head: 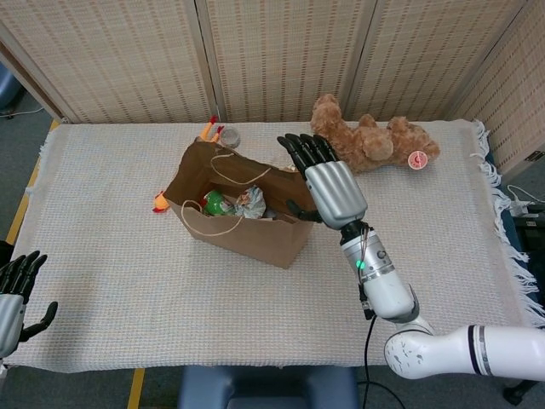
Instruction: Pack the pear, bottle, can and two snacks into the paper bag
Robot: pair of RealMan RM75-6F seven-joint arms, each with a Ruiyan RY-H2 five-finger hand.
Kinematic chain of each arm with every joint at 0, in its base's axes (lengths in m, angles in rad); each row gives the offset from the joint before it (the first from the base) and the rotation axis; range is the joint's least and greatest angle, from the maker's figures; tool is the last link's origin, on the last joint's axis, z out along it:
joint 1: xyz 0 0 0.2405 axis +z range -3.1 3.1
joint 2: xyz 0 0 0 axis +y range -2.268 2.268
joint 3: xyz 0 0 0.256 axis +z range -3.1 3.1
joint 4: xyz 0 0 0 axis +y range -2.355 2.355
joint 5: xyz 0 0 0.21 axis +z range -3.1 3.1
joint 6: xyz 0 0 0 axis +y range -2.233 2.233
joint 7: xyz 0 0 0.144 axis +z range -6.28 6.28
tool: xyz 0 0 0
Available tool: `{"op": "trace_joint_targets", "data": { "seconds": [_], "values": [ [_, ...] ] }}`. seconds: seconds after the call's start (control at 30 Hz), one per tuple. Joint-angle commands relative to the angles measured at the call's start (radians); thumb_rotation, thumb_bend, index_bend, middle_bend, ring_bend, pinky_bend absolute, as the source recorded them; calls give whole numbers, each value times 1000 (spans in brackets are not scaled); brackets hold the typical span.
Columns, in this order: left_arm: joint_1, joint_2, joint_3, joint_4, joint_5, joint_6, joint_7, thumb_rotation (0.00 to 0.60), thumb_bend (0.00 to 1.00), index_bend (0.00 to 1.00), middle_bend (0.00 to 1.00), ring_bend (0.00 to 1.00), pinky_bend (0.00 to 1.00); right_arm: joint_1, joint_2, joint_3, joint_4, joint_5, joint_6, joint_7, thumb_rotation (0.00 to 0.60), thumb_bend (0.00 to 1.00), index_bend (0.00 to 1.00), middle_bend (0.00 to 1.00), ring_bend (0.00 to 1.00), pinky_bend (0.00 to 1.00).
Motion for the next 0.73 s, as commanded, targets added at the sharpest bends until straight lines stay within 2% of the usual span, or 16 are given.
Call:
{"op": "trace_joint_targets", "data": {
  "seconds": [0.03,0.1,0.23,0.33,0.5,0.67,0.73],
  "values": [
    [2,-1,0,0,0,2,3,600,383,13,0,0,74,-232,129,-207,-80,-357,81,134,600,212,0,34,0,0],
    [3,-2,0,-1,2,7,7,600,383,12,0,0,74,-323,152,-305,-59,-501,119,184,600,213,0,34,0,0],
    [7,-6,3,-1,11,17,23,600,384,6,0,0,73,-467,143,-454,45,-710,199,249,600,212,0,14,0,0],
    [11,-9,5,-1,18,26,36,600,385,6,0,0,70,-563,95,-516,166,-795,273,247,600,213,0,0,0,0],
    [21,-16,12,6,30,42,56,600,385,0,0,0,63,-691,7,-528,382,-822,390,240,600,212,0,0,0,0],
    [27,-19,18,11,38,47,64,600,384,0,0,0,57,-759,-40,-513,516,-811,435,332,600,213,0,0,0,0],
    [27,-20,18,12,37,46,66,600,384,0,0,0,57,-770,-42,-506,528,-807,430,380,600,213,0,0,0,0]
  ]
}}
